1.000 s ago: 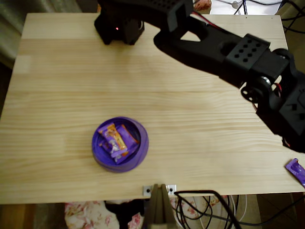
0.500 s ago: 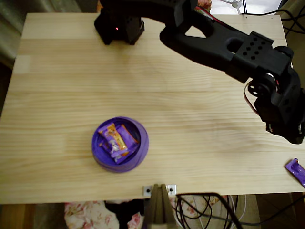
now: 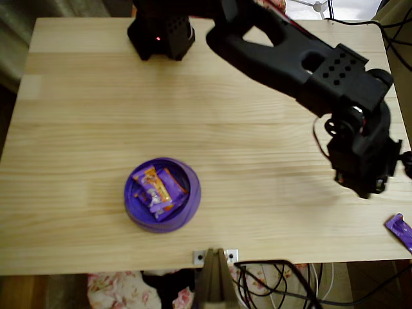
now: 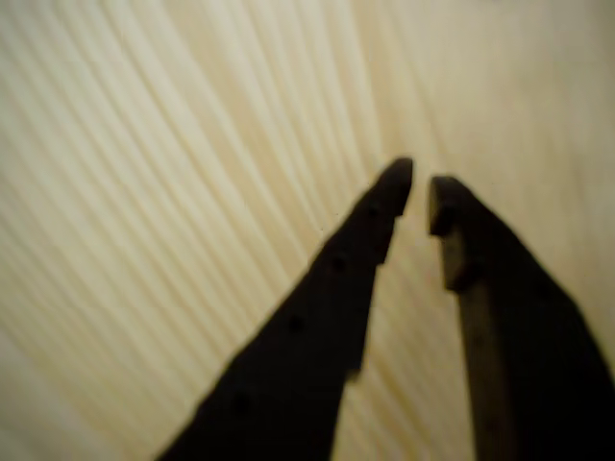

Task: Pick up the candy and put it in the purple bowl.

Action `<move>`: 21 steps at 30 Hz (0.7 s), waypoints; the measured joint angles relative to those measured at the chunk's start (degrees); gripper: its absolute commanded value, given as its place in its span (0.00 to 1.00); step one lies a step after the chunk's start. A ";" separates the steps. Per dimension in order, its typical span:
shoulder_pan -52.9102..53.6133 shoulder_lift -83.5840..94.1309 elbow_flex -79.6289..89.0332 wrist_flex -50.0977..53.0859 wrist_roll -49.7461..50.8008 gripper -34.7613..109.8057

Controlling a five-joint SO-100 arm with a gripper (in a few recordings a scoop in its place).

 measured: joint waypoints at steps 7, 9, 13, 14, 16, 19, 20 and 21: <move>3.69 22.24 28.83 0.26 -5.89 0.24; 5.71 29.53 37.09 0.26 -8.88 0.24; 10.99 45.00 50.80 0.44 -23.12 0.24; 12.48 49.22 54.14 0.35 -27.60 0.24; 15.82 58.27 61.88 -0.79 -35.33 0.24; 22.24 72.69 77.08 -5.36 -45.44 0.24; 24.35 77.61 83.14 -7.38 -48.87 0.24; 26.46 82.44 89.47 -8.96 -52.21 0.24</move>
